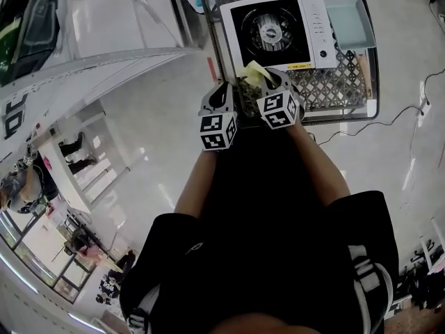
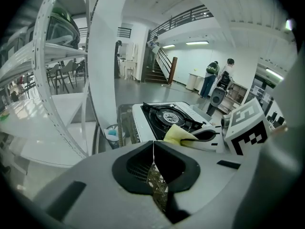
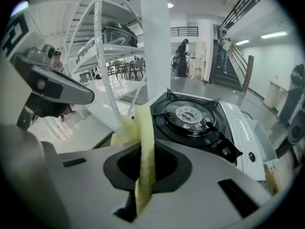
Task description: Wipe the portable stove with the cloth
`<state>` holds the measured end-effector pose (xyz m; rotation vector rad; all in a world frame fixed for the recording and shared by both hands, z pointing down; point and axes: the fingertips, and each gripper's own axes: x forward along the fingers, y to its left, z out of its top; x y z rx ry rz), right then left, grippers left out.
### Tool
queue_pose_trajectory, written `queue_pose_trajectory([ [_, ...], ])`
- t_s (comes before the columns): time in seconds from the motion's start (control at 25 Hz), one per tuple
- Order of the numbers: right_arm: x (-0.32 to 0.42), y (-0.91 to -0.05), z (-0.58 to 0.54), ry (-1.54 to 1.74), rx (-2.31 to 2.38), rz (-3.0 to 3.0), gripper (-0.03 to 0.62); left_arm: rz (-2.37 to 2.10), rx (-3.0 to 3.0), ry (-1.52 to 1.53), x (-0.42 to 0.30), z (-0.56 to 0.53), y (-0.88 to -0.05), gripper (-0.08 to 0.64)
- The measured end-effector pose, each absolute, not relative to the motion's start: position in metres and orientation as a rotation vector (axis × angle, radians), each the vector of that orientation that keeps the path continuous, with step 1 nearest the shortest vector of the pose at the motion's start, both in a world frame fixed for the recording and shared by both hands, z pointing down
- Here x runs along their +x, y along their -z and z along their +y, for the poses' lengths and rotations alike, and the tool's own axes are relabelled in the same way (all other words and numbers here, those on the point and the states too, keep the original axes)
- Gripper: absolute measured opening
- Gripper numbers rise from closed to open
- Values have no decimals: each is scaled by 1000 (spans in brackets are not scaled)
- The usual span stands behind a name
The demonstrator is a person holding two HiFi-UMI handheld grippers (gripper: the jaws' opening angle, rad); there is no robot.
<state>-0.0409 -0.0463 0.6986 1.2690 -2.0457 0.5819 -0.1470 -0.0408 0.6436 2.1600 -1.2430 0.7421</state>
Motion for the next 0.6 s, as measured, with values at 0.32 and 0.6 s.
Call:
queue_pose_trajectory([
  [0.32,-12,-698,-45,-591,1360,-1993,12,-1211,2182,-749,-133,-37,-645,21],
  [0.6,14,-697,-41,-601,1415,-1952,12,-1188,2201,-748,-119,-33,-647,21],
])
